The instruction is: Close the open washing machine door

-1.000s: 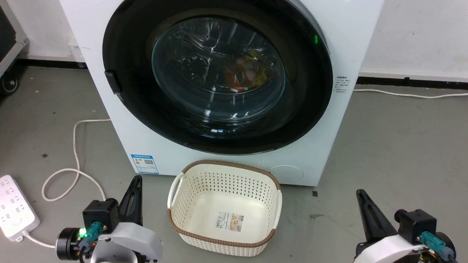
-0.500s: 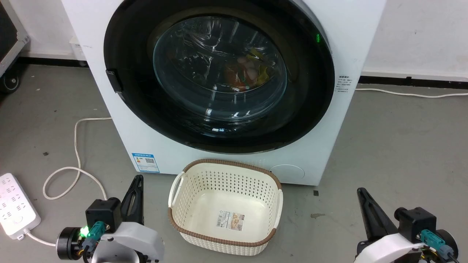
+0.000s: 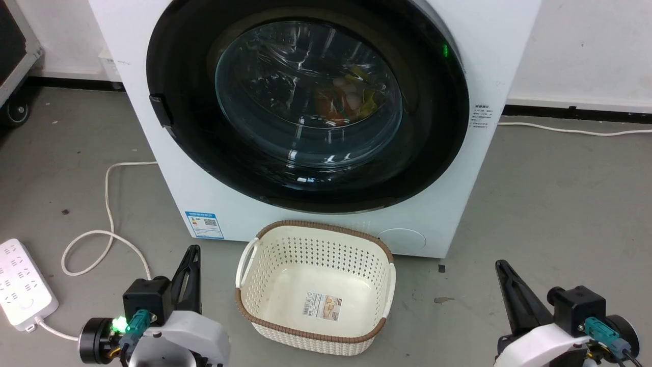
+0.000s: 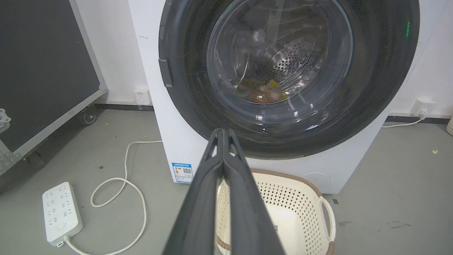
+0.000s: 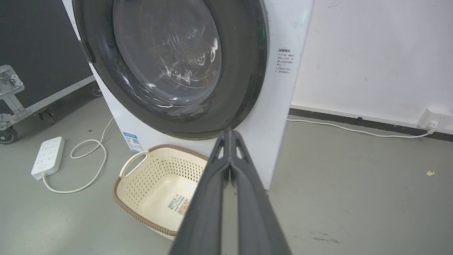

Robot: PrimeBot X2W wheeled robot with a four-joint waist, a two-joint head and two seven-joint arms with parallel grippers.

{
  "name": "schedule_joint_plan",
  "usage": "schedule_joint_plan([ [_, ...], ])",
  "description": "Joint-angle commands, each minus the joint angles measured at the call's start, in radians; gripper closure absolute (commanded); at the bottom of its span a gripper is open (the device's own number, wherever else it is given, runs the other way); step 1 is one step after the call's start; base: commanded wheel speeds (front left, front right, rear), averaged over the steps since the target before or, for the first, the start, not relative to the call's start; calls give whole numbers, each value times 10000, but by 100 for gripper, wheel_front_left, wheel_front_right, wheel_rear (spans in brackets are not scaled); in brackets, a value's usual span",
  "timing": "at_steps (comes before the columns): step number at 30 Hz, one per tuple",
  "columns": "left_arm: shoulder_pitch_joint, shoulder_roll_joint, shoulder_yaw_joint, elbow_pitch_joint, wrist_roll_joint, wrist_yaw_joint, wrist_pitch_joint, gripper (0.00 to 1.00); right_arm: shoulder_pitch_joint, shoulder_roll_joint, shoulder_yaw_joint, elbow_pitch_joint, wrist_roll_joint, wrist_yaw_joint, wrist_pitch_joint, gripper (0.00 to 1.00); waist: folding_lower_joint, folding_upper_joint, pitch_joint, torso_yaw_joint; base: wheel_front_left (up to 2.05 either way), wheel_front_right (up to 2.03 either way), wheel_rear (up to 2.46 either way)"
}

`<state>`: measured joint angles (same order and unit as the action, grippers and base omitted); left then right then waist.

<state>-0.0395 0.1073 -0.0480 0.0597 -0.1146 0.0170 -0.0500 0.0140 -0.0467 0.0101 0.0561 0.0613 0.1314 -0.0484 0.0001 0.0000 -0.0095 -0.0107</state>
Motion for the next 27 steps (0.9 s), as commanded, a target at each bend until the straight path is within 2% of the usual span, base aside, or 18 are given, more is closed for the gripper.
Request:
schedule_joint_plan([
  [1,174,-72,62,-85,126,-36,49,100,-103,-26,-15,-103,-93,-6,42,100,0,0,4,4,0,0,0],
  [27,353,-478,402,-502,956,-145,416,100,-134,-33,-85,-476,-516,-7,402,100,-1,0,78,88,0,0,0],
])
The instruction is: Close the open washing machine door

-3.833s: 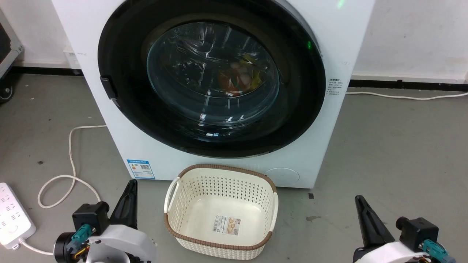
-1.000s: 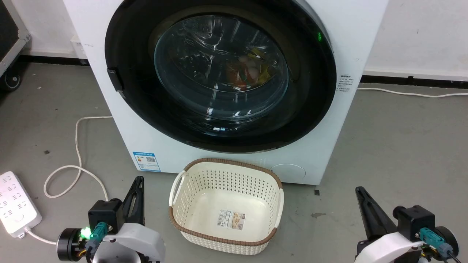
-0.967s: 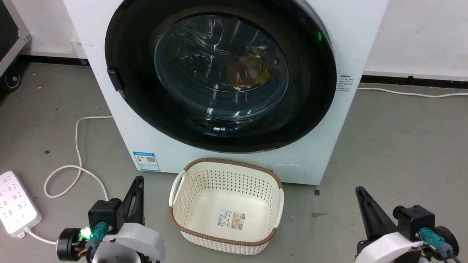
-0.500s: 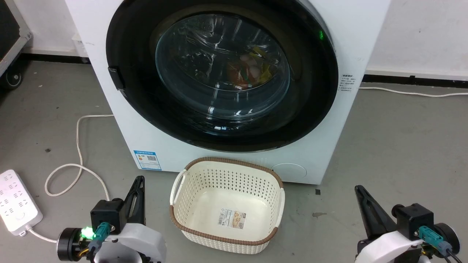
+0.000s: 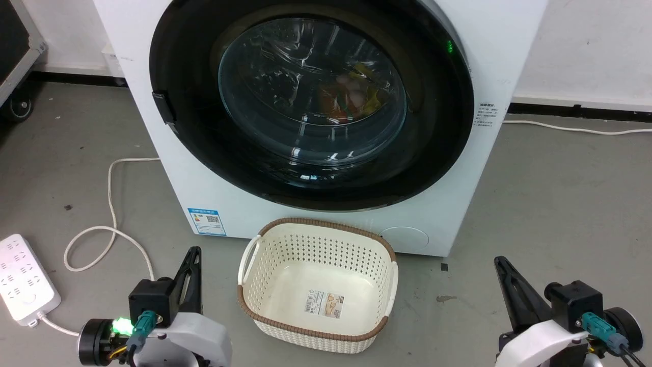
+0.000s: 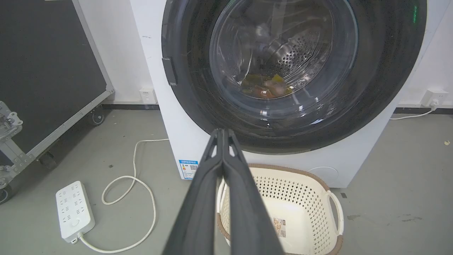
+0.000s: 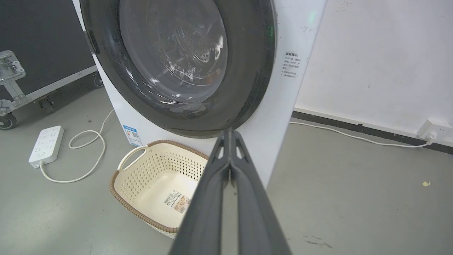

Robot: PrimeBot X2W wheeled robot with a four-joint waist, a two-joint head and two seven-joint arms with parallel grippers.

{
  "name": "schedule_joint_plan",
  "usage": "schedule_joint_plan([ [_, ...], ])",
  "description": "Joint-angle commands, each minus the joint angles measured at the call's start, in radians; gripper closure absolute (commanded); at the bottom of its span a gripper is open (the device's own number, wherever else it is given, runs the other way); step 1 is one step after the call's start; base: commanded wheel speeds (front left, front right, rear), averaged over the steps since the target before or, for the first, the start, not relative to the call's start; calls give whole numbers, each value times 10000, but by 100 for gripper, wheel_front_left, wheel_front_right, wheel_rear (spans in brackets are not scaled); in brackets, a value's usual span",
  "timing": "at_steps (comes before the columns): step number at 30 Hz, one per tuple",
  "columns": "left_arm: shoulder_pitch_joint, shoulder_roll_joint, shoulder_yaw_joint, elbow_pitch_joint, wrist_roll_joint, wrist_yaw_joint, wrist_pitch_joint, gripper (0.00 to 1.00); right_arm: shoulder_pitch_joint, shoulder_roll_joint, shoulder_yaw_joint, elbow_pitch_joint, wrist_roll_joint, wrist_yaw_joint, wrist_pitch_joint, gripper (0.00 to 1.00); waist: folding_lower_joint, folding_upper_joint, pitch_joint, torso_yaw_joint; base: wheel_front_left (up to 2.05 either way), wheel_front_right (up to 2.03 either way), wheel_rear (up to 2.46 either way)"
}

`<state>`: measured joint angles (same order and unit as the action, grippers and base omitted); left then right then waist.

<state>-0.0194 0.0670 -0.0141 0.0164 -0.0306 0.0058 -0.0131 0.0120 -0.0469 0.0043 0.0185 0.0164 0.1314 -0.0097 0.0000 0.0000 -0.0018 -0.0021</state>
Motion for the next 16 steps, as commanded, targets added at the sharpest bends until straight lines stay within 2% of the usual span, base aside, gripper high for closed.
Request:
schedule_joint_plan([
  [1,160,-91,76,-85,148,-38,62,100,-115,-32,-30,-114,-83,-7,28,100,0,0,4,5,0,0,0],
  [16,194,-168,141,-164,306,-58,131,100,-120,-33,-43,-185,-164,-7,97,100,0,0,18,21,0,0,0],
])
